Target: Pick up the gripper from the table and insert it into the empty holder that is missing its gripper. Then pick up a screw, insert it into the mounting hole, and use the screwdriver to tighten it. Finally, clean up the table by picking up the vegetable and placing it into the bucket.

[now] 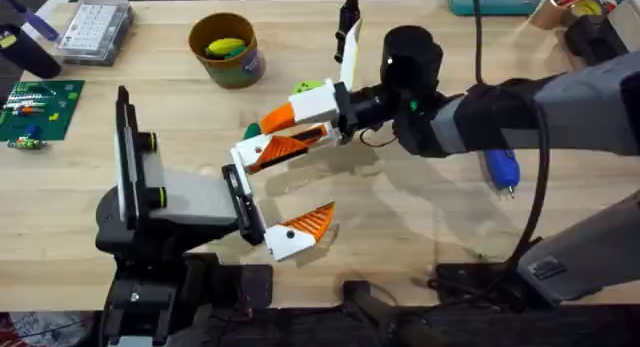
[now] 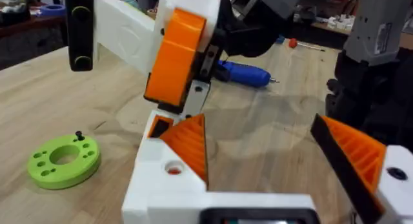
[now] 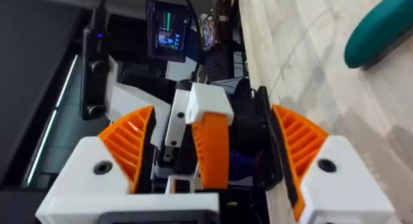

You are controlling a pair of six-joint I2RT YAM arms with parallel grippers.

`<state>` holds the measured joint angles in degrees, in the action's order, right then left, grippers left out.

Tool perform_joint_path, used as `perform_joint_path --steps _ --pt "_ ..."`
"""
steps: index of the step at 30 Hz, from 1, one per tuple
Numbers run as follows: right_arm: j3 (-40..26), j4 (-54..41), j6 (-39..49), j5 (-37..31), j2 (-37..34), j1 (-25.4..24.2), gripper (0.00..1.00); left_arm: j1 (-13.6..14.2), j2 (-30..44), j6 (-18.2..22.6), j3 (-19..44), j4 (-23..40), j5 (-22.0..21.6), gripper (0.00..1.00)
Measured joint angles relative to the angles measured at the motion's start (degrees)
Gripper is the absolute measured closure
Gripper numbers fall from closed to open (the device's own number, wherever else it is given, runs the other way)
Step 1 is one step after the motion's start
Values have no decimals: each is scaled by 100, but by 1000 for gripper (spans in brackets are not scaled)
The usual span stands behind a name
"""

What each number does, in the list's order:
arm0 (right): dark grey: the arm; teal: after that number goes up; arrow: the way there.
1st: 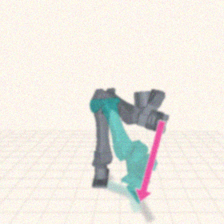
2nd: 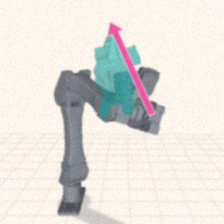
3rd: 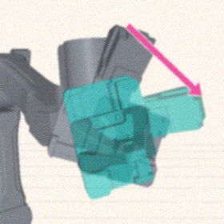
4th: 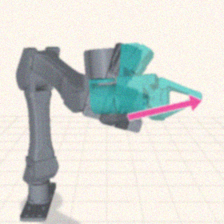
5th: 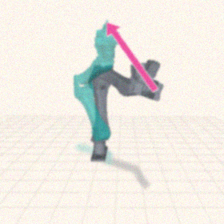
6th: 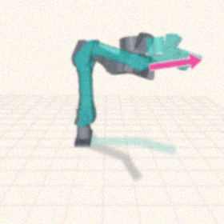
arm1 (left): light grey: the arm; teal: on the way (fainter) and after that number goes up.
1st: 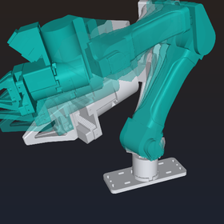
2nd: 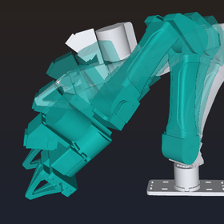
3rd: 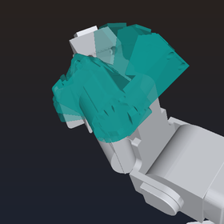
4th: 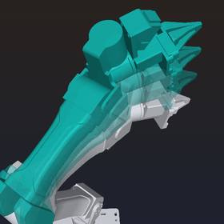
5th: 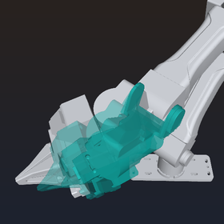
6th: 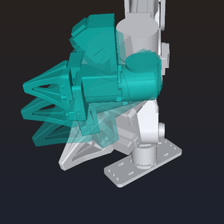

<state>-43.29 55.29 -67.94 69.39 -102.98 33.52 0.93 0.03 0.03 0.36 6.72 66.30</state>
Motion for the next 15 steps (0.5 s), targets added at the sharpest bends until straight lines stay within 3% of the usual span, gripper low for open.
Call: perform_joint_path --steps 9,15 --pt "30 0 -20 121 70 -162 6 0 0 0 0 0 2 14" --pt "445 11 -70 188 374 -353 6 0 2 0 0 0 2 14"
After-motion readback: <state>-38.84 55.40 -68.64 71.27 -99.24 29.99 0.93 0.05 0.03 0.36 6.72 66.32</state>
